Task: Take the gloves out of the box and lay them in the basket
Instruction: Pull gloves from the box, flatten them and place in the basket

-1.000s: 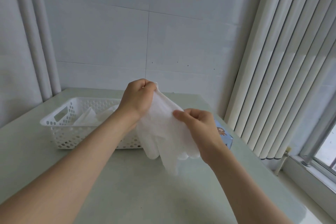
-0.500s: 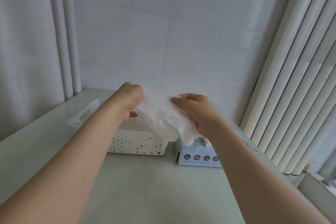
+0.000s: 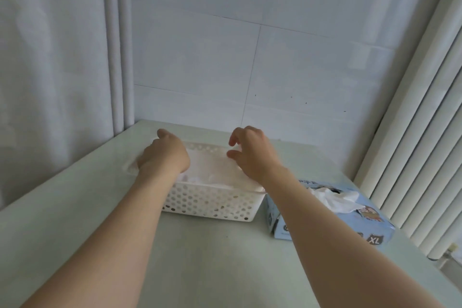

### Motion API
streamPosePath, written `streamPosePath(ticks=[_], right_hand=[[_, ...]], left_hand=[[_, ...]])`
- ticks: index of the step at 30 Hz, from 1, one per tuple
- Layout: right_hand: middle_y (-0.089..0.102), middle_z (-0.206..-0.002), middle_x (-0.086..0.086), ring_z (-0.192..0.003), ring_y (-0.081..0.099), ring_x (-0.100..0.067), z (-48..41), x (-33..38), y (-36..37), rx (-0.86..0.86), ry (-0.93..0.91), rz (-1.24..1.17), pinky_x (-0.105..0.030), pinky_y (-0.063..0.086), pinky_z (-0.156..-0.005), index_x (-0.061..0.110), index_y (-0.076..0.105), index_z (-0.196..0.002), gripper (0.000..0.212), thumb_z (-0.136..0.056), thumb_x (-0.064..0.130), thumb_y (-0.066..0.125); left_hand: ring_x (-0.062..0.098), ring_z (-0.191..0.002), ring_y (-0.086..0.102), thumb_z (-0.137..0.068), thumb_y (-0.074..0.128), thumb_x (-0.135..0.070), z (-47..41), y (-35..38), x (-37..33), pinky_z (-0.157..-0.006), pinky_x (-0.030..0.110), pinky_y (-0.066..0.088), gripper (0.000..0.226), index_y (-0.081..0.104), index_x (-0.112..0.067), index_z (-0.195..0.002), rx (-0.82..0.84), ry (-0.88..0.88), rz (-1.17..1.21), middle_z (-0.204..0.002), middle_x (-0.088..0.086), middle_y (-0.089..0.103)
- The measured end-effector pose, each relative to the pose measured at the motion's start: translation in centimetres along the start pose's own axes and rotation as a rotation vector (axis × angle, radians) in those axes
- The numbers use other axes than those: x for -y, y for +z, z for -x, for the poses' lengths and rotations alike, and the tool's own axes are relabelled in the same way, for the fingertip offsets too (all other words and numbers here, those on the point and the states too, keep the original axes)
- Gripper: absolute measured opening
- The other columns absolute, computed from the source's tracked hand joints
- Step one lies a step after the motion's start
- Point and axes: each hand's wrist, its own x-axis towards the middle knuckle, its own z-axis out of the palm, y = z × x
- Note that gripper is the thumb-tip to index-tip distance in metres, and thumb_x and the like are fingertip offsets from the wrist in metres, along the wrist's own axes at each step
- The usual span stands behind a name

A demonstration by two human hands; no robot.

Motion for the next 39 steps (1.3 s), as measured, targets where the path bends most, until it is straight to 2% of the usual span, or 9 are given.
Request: streamPosePath(ticks=[4,7,10,13,21,27,31,35,39], right_hand=[[0.055,-0.133,-0.008,-0.123,0.051,-0.033,0.2,0.0,0.0,-0.005,-0.007,0.239,-0.038,0.041,-0.100,0.024,0.066,-0.129,0.029,-0.101,0.020,0.070],[0.059,-0.123,-0.003,-0.122,0.052,-0.027,0.2,1.0,-2.6,0.070,0.023,0.094,-0.034,0.043,-0.092,0.025,0.068,-0.128,0.033,-0.097,0.016,0.063],[0.057,-0.125,0.005,-0.115,0.057,-0.020,0.6,2.3,-5.3,0.447,0.100,0.049,-0.035,0.048,-0.091,0.036,0.061,-0.137,0.054,-0.085,0.032,0.076],[0.066,-0.129,0.002,-0.113,0.068,-0.025,1.1,3.0,-5.3,0.664,0.135,0.269,-0.038,0.056,-0.091,0.037,0.057,-0.141,0.071,-0.073,0.027,0.077],[0.057,-0.096,-0.002,-0.073,0.056,-0.019,1.3,3.4,-1.1,0.588,0.138,0.324,-0.028,0.046,-0.060,0.015,0.057,-0.144,0.052,-0.094,0.004,0.054],[0.064,-0.117,-0.005,-0.102,0.059,-0.028,1.2,2.3,-0.4,0.601,0.125,0.300,-0.035,0.055,-0.081,0.019,0.061,-0.140,0.050,-0.092,0.008,0.061],[0.066,-0.130,-0.007,-0.111,0.065,-0.029,1.7,2.0,-1.6,0.612,0.096,0.241,-0.039,0.058,-0.092,0.019,0.061,-0.141,0.048,-0.093,0.016,0.065],[0.057,-0.136,-0.003,-0.116,0.062,-0.029,2.5,1.4,-2.4,0.532,0.033,0.139,-0.043,0.058,-0.094,0.038,0.059,-0.144,0.060,-0.090,0.013,0.067],[0.059,-0.127,0.006,-0.124,0.050,-0.015,4.0,-0.1,-3.7,0.349,-0.082,-0.057,-0.031,0.043,-0.099,0.036,0.069,-0.133,0.050,-0.086,0.026,0.082]], left_hand=[[0.040,-0.128,0.050,-0.100,0.061,-0.022,0.1,0.1,-0.3,-0.088,0.045,0.044,0.054,0.033,-0.003,-0.142,-0.110,0.014,-0.112,-0.140,0.019,0.051],[0.039,-0.131,0.043,-0.099,0.065,-0.030,-0.1,-0.1,-0.7,-0.100,0.046,0.042,0.048,0.047,-0.009,-0.138,-0.187,0.216,-0.251,-0.143,0.014,0.048],[0.029,-0.124,0.055,-0.097,0.069,-0.036,0.5,-0.7,-1.4,-0.100,0.039,0.046,0.040,0.060,-0.022,-0.134,0.130,0.389,-0.108,-0.141,0.001,0.055],[0.021,-0.118,0.056,-0.095,0.071,-0.045,1.5,-0.7,-2.0,-0.090,0.033,0.045,0.059,0.049,-0.036,-0.149,0.401,0.436,-0.135,-0.154,-0.005,0.047],[0.026,-0.135,0.054,-0.094,0.073,-0.049,1.7,-0.5,-2.6,-0.090,0.031,0.044,0.076,0.037,-0.036,-0.160,0.470,0.422,-0.330,-0.163,-0.002,0.040],[0.026,-0.140,0.050,-0.104,0.060,-0.030,2.1,-0.2,-3.1,-0.105,0.033,0.044,0.064,0.033,-0.030,-0.162,0.532,0.435,-0.448,-0.163,0.002,0.041],[0.025,-0.138,0.052,-0.107,0.051,-0.046,2.4,-0.1,-3.4,-0.105,0.035,0.044,0.058,0.038,-0.028,-0.160,0.537,0.419,-0.465,-0.160,0.002,0.044],[0.032,-0.134,0.051,-0.108,0.028,-0.048,1.9,0.5,-3.4,-0.112,0.046,0.038,0.049,0.060,-0.025,-0.138,0.390,0.432,-0.438,-0.149,0.007,0.055],[0.034,-0.118,0.051,-0.088,0.035,-0.036,3.0,0.8,-4.4,-0.103,0.050,0.043,0.043,0.066,-0.024,-0.116,0.153,0.461,-0.269,-0.125,0.007,0.060]])
